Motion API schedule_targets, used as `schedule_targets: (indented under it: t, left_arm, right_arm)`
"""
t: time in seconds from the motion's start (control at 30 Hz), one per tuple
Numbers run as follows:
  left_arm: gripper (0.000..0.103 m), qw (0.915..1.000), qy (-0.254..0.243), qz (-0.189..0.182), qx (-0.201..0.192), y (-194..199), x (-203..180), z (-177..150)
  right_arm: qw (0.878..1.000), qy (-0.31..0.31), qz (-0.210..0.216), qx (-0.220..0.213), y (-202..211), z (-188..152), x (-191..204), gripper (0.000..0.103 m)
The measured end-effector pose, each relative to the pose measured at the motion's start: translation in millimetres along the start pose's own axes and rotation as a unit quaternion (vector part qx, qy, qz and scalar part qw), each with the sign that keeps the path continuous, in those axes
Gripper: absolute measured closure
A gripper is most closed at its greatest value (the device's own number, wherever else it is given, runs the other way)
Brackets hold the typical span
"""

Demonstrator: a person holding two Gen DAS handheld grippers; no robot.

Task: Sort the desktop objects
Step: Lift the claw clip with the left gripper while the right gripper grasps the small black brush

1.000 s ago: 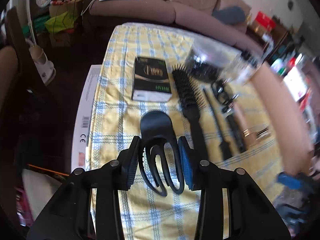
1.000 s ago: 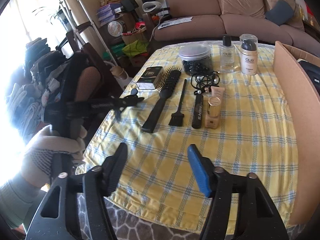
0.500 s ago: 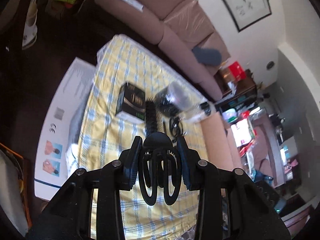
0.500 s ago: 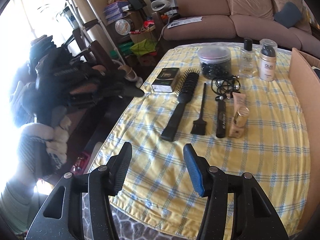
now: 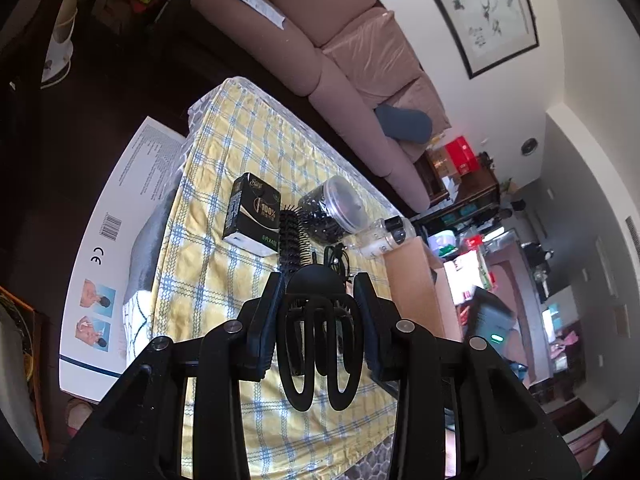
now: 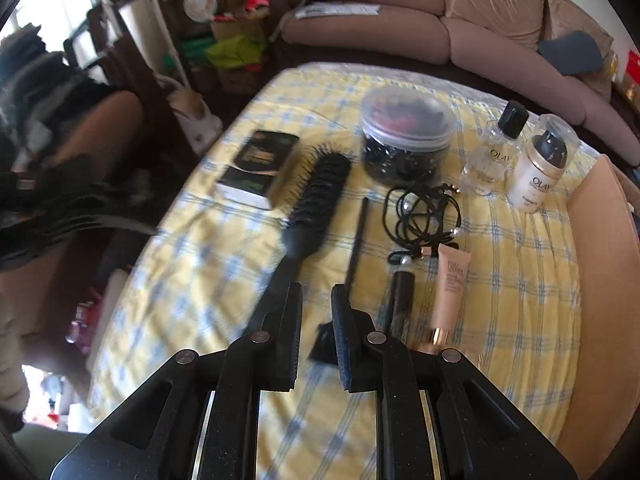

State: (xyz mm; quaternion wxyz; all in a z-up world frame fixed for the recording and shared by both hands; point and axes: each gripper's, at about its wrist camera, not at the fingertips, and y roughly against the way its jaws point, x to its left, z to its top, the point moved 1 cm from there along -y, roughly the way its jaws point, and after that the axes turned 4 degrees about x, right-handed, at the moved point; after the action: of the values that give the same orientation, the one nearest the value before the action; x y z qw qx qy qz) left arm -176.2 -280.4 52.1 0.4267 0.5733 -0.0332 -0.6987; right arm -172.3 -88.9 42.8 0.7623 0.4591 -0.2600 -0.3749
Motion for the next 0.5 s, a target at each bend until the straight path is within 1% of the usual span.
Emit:
schedule_targets:
  t: [0.1, 0.2, 0.33, 0.4, 0.43, 0.5]
  left_arm:
    - [0.070, 1.0000, 0.001, -0.004, 0.001, 0.3, 0.1, 0.0]
    - [0.070, 1.0000, 0.000, -0.006, 0.002, 1.0, 0.1, 0.1]
    - [0.070, 1.0000, 0.001, -0.008, 0.001, 2.3, 0.4, 0.0]
    - [0.070, 1.0000, 0.000, -0.009, 0.002, 2.5, 0.1, 0.2]
    - [0.070, 1.0000, 0.000, -0.009, 0.002, 2.5, -0.2, -0.1]
    - [0.070, 0.9999, -0.002, -0.010, 0.002, 2.2, -2.3, -0.7]
  right_arm:
    - [1.000, -0.001, -0.024, 0.017, -16.2, 1.3, -3.3, 0.087]
    - [0.999, 0.003, -0.031, 0.035, -28.7, -0.7, -5.1, 0.086]
    - [0.999, -0.003, -0.022, 0.041, -32.0, 0.3, -10.9, 0.086]
    - [0.999, -0.002, -0.023, 0.042, -30.7, 0.0, -12.2, 0.090]
    - [0.999, 0.003, -0.024, 0.042, -29.5, -0.5, -11.4, 0.095]
    - [0.999, 0.010, -0.025, 0.033, -22.6, -0.2, -8.4, 0.097]
